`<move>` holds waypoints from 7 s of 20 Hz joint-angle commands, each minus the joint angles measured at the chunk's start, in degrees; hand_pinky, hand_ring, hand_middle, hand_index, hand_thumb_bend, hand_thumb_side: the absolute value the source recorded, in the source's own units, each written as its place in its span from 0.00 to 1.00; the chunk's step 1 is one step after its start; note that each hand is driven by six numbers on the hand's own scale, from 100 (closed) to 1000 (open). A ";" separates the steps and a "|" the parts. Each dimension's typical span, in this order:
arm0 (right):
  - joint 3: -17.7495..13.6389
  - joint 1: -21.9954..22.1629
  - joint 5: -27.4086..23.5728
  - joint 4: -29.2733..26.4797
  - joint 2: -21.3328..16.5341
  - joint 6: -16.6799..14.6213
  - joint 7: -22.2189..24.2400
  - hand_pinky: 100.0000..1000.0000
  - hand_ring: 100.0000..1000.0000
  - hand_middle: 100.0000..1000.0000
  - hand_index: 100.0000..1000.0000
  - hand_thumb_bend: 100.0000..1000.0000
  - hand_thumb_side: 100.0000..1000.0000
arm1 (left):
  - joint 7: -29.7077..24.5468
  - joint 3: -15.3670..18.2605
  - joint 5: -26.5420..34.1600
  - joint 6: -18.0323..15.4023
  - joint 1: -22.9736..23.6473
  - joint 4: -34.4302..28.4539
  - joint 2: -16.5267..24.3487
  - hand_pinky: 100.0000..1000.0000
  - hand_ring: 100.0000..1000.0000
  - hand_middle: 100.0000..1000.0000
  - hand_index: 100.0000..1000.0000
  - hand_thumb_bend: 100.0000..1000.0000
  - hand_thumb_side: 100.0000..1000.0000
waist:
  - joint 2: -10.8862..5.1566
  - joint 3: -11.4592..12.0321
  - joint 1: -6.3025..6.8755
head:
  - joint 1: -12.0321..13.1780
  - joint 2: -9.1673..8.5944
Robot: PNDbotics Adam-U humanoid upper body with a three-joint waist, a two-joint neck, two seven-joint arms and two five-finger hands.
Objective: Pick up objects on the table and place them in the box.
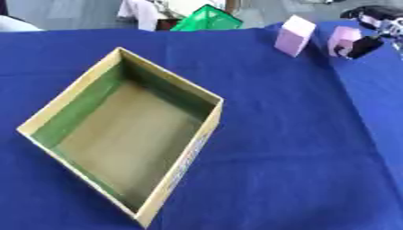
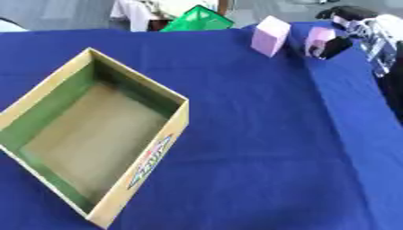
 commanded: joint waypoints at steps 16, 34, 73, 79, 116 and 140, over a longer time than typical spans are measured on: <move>-0.71 0.21 -5.09 2.78 -2.06 0.89 0.62 0.83 0.96 0.94 1.00 0.11 0.18 | 1.61 1.78 -0.61 -0.66 -1.05 -1.35 2.75 0.78 0.75 0.68 0.90 0.67 0.80 | -0.67 0.87 0.02 | -1.97 -0.90; -0.84 1.38 -9.56 -0.31 -1.85 0.91 -4.94 0.58 0.62 0.62 0.82 0.00 0.12 | 1.27 1.60 -1.56 -0.26 -0.63 -1.01 3.00 0.79 0.75 0.68 0.89 0.67 0.80 | -1.10 0.28 -0.33 | -1.88 -0.05; 15.57 -0.73 -19.98 -59.85 -3.09 -10.07 -3.34 0.56 0.61 0.62 0.80 0.00 0.13 | -0.27 -0.14 -1.30 0.55 -0.87 0.29 2.00 0.79 0.75 0.68 0.89 0.66 0.81 | -4.11 -0.04 -1.21 | 0.32 3.78; 22.54 -11.75 -18.45 -59.85 5.23 -6.03 4.38 0.55 0.59 0.61 0.79 0.00 0.13 | -1.01 -0.81 -1.23 0.95 -0.57 0.41 1.41 0.79 0.75 0.67 0.89 0.65 0.81 | -4.50 0.27 -1.48 | 0.01 4.39; 42.76 -25.47 2.02 -43.50 32.76 -11.43 20.49 0.61 0.68 0.66 0.81 0.00 0.17 | -2.32 -1.87 -1.39 1.46 -1.95 1.92 -1.54 0.79 0.75 0.67 0.89 0.65 0.82 | -5.30 1.22 -1.72 | -1.73 4.67; 36.68 -24.97 8.62 -41.85 34.50 -13.23 15.52 0.84 0.92 0.85 0.92 0.21 0.28 | -2.34 -1.82 -1.69 1.56 -0.84 2.08 -1.89 0.79 0.75 0.67 0.89 0.64 0.82 | -5.52 0.75 -1.80 | -0.71 4.95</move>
